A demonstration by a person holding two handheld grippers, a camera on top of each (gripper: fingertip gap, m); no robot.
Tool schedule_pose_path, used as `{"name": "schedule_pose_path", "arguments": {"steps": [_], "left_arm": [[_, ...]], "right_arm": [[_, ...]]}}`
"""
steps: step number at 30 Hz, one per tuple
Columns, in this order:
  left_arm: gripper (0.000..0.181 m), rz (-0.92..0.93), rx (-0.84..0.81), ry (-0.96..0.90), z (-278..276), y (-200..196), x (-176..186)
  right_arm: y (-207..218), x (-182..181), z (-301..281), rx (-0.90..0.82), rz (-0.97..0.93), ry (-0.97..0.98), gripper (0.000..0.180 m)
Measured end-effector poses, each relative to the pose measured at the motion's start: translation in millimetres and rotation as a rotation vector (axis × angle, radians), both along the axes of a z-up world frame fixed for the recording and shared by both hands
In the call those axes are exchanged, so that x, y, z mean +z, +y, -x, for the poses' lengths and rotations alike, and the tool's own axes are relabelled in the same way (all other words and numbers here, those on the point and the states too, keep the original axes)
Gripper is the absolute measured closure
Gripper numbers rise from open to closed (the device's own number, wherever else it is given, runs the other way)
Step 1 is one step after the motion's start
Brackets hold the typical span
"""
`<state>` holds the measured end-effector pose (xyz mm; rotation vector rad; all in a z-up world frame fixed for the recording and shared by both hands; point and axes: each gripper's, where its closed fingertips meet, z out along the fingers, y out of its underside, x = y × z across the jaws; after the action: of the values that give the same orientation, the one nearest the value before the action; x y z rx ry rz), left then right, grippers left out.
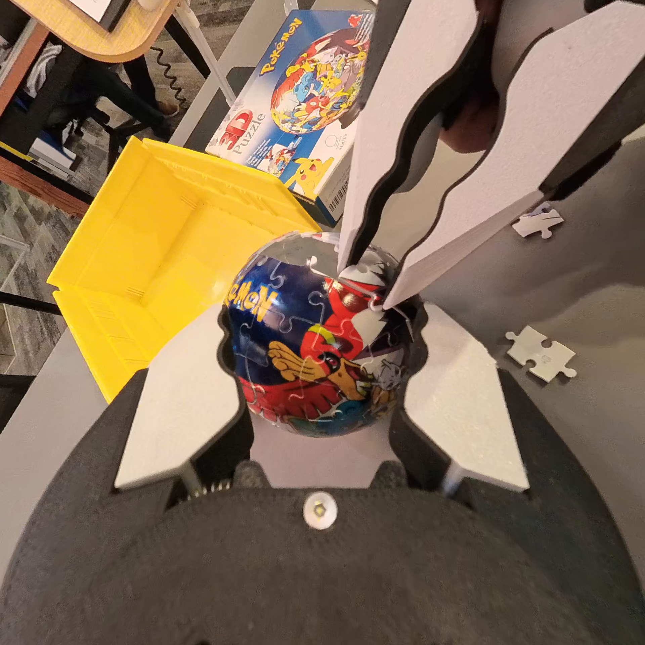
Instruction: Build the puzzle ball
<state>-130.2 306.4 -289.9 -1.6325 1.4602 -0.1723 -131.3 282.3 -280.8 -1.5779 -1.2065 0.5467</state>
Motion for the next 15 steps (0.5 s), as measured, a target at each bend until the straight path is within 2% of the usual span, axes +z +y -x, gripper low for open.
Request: {"name": "schedule_pose_path", "arguments": {"steps": [15], "left_arm": [[0.084, -0.001, -0.042, 0.012, 3.7, -2.7, 3.6]], "right_arm": [[1.3, -0.3, -1.5, -0.032, 0.003, 0.041, 0.160]]}}
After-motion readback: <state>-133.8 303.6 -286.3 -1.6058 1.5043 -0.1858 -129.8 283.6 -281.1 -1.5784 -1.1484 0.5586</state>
